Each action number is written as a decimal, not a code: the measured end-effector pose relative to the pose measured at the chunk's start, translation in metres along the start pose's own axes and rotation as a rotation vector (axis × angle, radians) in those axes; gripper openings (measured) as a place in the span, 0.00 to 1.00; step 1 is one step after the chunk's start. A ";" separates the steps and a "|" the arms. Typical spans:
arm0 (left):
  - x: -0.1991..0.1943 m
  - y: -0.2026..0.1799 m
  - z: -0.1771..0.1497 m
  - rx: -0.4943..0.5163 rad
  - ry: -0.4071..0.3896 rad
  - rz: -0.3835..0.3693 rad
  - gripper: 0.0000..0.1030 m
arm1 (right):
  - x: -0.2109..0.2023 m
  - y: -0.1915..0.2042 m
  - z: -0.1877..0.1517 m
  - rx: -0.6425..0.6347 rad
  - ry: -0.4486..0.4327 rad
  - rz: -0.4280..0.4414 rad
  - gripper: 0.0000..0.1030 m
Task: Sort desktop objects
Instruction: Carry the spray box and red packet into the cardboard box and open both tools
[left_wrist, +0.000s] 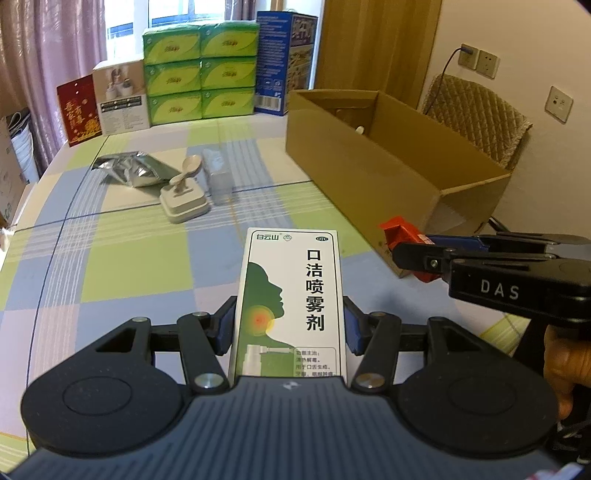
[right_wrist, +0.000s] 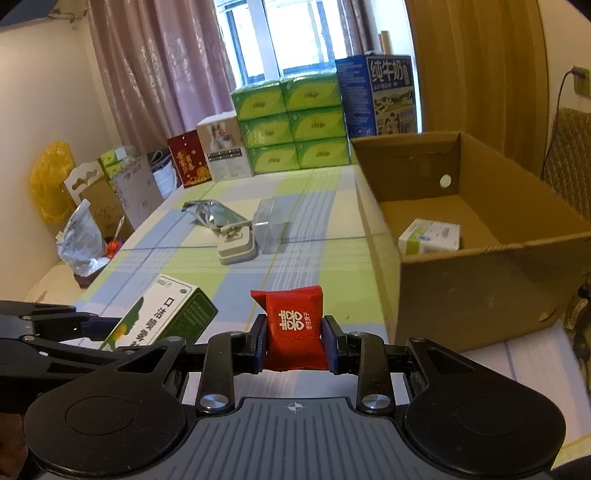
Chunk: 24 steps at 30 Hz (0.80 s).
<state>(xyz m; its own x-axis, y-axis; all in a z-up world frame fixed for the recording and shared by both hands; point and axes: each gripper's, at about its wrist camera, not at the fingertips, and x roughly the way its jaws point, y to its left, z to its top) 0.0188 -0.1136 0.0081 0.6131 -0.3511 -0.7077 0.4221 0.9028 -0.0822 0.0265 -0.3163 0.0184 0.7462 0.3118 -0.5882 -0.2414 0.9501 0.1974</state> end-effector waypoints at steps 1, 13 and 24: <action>-0.001 -0.003 0.003 0.001 -0.003 -0.004 0.50 | -0.004 -0.002 0.002 0.000 -0.007 -0.003 0.27; -0.003 -0.040 0.055 0.045 -0.058 -0.050 0.50 | -0.046 -0.048 0.062 0.009 -0.103 -0.040 0.27; 0.018 -0.086 0.113 0.128 -0.081 -0.113 0.50 | -0.050 -0.103 0.095 0.009 -0.086 -0.091 0.27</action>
<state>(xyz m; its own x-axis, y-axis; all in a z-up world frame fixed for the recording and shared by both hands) 0.0693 -0.2254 0.0816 0.6063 -0.4722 -0.6399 0.5701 0.8191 -0.0643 0.0729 -0.4308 0.1023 0.8155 0.2223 -0.5344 -0.1650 0.9743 0.1535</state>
